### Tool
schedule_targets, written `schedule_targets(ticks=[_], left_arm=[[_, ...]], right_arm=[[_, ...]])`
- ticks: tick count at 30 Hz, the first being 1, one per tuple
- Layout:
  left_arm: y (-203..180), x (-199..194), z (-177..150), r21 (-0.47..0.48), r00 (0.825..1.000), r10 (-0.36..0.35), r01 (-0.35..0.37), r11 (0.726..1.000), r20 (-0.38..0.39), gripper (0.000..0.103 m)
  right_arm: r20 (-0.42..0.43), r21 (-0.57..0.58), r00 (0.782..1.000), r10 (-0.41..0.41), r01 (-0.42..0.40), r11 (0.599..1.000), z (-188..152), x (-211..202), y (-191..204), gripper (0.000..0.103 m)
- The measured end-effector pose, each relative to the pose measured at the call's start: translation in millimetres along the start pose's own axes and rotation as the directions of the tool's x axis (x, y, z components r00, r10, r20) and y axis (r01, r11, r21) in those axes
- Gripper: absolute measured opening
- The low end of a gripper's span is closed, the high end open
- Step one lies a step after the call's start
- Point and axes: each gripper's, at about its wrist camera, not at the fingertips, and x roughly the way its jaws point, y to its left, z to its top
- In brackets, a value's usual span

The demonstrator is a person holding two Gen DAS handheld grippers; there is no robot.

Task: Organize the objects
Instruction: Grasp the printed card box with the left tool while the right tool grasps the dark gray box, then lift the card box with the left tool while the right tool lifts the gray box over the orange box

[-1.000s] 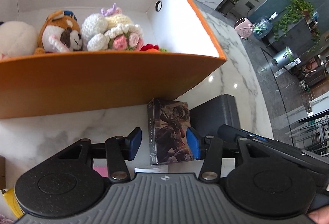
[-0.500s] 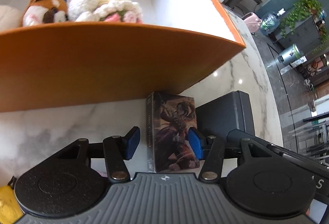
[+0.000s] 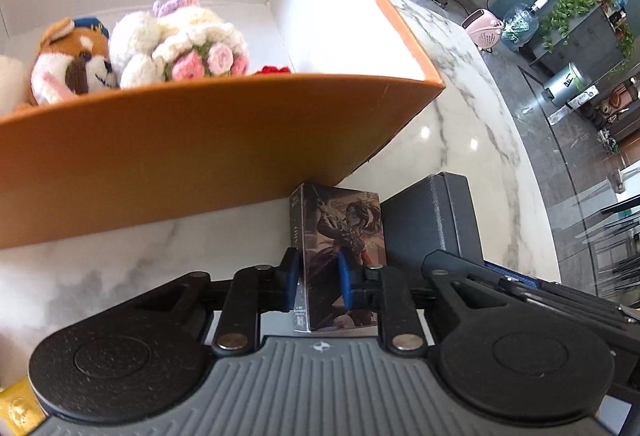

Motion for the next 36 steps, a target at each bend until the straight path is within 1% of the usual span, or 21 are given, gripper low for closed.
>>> schedule_targets(ticks=[6,9,11,14,16,18,21,25,27,28,29,30,32,35,36], left_arm=[[-5.3,-11.5,0.6,0.042,1.000,0.006,-0.006,0.999,0.019,0.020],[-6.8,-19.5,1.0,0.056,0.999,-0.029,0.027,0.998,0.043,0.018],[-8.7,-21.1,2.7,0.068,0.997,-0.053,0.049,0.996,0.048,0.012],[-12.4,-22.9,3.9,0.071,0.997,-0.063,0.059,0.996,0.047,0.009],[-16.1,-23.1,4.7,0.075,0.996,-0.074,0.071,0.995,0.043,0.008],[-17.8,-22.0,5.2,0.066,0.995,-0.097,0.095,0.993,0.030,0.006],[-24.1,-17.5,6.7,0.062,0.994,-0.109,0.108,0.992,0.016,0.000],[-31.5,-17.0,5.9,0.081,0.994,-0.108,0.106,0.991,0.020,0.001],[-32.1,-17.3,5.8,0.075,0.993,-0.116,0.114,0.991,0.017,0.003],[-32.2,-18.2,5.7,0.073,0.993,-0.116,0.114,0.991,0.020,0.007],[-33.3,-18.9,4.8,0.081,0.994,-0.109,0.107,0.991,0.027,0.015],[-35.4,-19.9,3.9,0.100,0.994,-0.098,0.094,0.991,0.038,0.019],[-40.3,-21.9,1.7,0.130,0.995,-0.073,0.064,0.989,0.062,0.032],[-49.3,-20.3,0.9,0.171,0.995,-0.064,0.050,0.984,0.077,0.041],[-52.4,-18.0,1.1,0.186,0.996,-0.055,0.040,0.982,0.076,0.041]], right_arm=[[-0.006,0.025,1.000,0.016,-0.016,1.000,1.0,0.6,-5.1,0.039],[-0.014,0.051,0.999,0.029,-0.029,0.998,3.1,0.8,-10.3,0.040],[-0.020,0.077,0.999,0.038,-0.037,0.996,4.5,0.6,-14.9,0.040],[-0.023,0.107,0.999,0.045,-0.042,0.993,5.0,-0.2,-19.2,0.040],[-0.029,0.133,0.998,0.054,-0.050,0.990,5.8,-0.6,-23.6,0.040],[-0.038,0.166,0.997,0.064,-0.057,0.985,6.4,-1.7,-29.0,0.039],[-0.054,0.190,0.997,0.057,-0.046,0.981,8.0,-3.4,-33.3,0.039],[-0.055,0.164,0.998,0.021,-0.011,0.986,9.1,-8.6,-32.9,0.039],[-0.058,0.150,0.998,0.009,0.000,0.989,9.1,-8.6,-32.4,0.039],[-0.057,0.150,0.998,0.005,0.003,0.989,8.9,-8.9,-32.9,0.039],[-0.050,0.150,0.999,0.001,0.007,0.989,8.4,-10.0,-33.2,0.039],[-0.041,0.147,0.999,-0.011,0.017,0.989,8.0,-12.1,-33.1,0.039],[-0.019,0.135,0.999,-0.049,0.051,0.989,7.6,-16.9,-32.9,0.039],[-0.001,0.130,0.996,-0.087,0.087,0.988,7.4,-23.2,-36.3,0.039],[0.000,0.133,0.995,-0.097,0.096,0.986,7.1,-24.6,-38.7,0.039]])
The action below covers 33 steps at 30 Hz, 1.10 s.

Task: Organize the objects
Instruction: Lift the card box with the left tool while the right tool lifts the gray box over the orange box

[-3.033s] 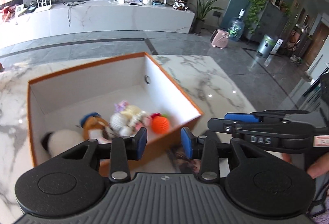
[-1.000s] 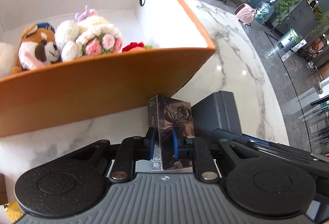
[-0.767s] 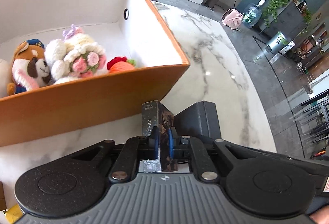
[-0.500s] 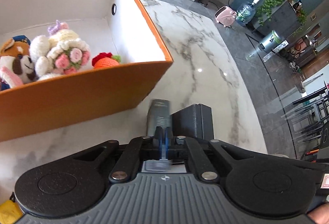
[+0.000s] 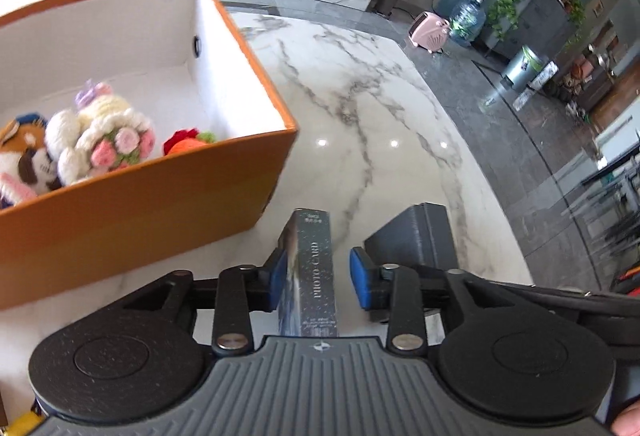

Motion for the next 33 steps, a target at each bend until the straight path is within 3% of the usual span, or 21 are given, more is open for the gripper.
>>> schedule_targets(ticks=[6,11,15,18,26,33], left_arm=[[-12.3,11.3,-3.2,0.097,0.997,0.064,-0.059,0.994,-0.047,0.041],[-10.8,20.2,-6.1,0.119,0.990,0.109,-0.099,0.988,-0.084,0.040],[-4.9,23.2,-8.0,0.102,0.989,0.112,-0.101,0.990,-0.101,0.038],[-3.6,26.7,-9.9,0.101,0.986,0.121,-0.110,0.989,-0.115,0.027],[1.3,19.7,-15.2,0.094,0.986,0.132,-0.123,0.988,-0.101,0.026],[3.4,-12.2,-15.7,0.067,0.996,0.075,-0.071,0.995,-0.051,0.026]], right_arm=[[-0.024,0.061,1.000,0.016,-0.014,0.998,2.0,4.0,-11.9,0.039],[-0.025,0.069,1.000,0.005,-0.003,0.998,0.7,7.4,-9.2,0.039],[-0.028,0.056,1.000,-0.001,0.003,0.998,0.3,10.1,-5.6,0.039],[-0.029,0.043,1.000,0.000,0.001,0.999,-0.5,11.2,-2.9,0.039],[-0.019,0.028,1.000,-0.008,0.009,1.000,-1.8,10.8,-0.5,0.039],[0.009,-0.005,1.000,0.011,-0.011,1.000,-3.9,7.3,4.1,0.039]])
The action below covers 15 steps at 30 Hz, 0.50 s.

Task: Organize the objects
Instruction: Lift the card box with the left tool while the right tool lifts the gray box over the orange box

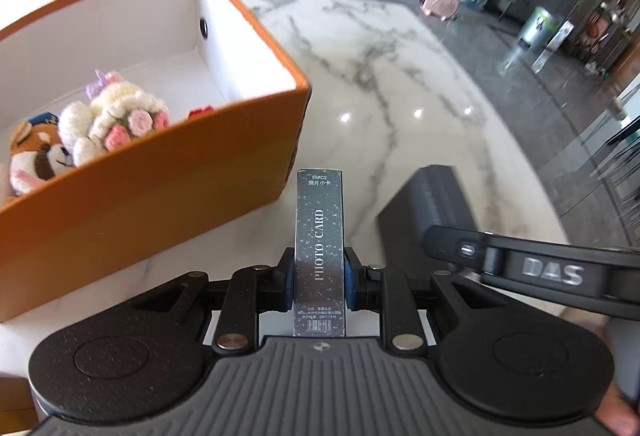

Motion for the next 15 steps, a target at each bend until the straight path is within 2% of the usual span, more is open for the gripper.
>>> schedule_targets(ticks=[9,12,15], left_arm=[[4.6,-67.1,8.3,-0.005,0.989,-0.094,0.095,0.996,0.111,0.026],[11.4,-91.7,17.4,-0.024,0.979,-0.126,0.131,0.991,0.161,0.027],[25.1,-114.8,27.7,-0.046,0.965,-0.127,0.141,0.989,0.231,0.027]], right_arm=[[0.099,-0.028,0.994,0.052,-0.049,0.998,4.1,-29.8,4.1,0.037],[0.157,-0.052,0.983,0.096,-0.089,0.995,11.8,-51.0,10.6,0.037],[0.230,-0.097,0.961,0.151,-0.132,0.987,22.5,-76.2,21.9,0.037]])
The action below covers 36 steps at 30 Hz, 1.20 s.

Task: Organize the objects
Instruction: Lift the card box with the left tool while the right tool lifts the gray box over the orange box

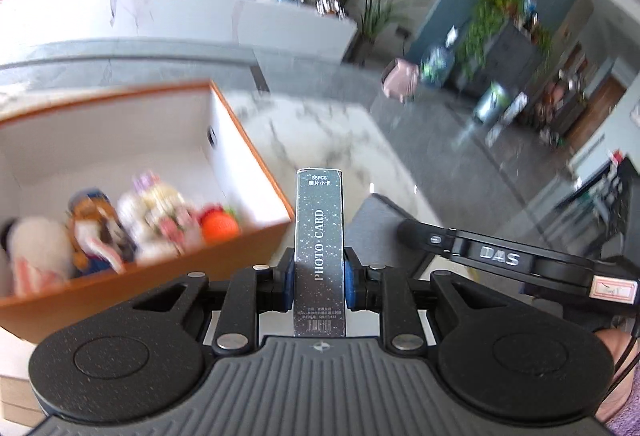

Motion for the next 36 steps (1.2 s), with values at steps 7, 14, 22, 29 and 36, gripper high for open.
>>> schedule_targets(ticks=[7,14,22,29,36], left_arm=[[41.0,-19.9,26.4,-0.076,0.991,0.095,-0.088,0.993,0.092,0.026],[73.6,9.0,29.1,-0.113,0.982,0.175,-0.167,0.979,0.071,0.027],[96.2,33.8,15.5,-0.127,0.978,0.207,-0.202,0.971,0.022,0.026],[107.1,26.6,3.2,-0.151,0.983,0.180,-0.181,0.972,-0.016,0.026],[105.4,18.1,-13.3,-0.133,0.983,0.170,-0.178,0.975,-0.068,0.026]], right_arm=[[0.060,-0.100,0.986,0.155,-0.149,0.984,35.3,-6.6,46.7,0.037],[0.057,-0.203,0.983,0.175,-0.160,0.966,48.0,38.8,94.4,0.037],[0.021,-0.283,0.996,0.086,-0.077,0.956,25.8,88.9,110.4,0.036],[-0.111,-0.252,0.993,0.032,-0.059,0.966,-0.5,93.5,97.8,0.035],[-0.197,-0.209,0.980,-0.002,-0.040,0.977,-28.7,70.9,90.7,0.035]])
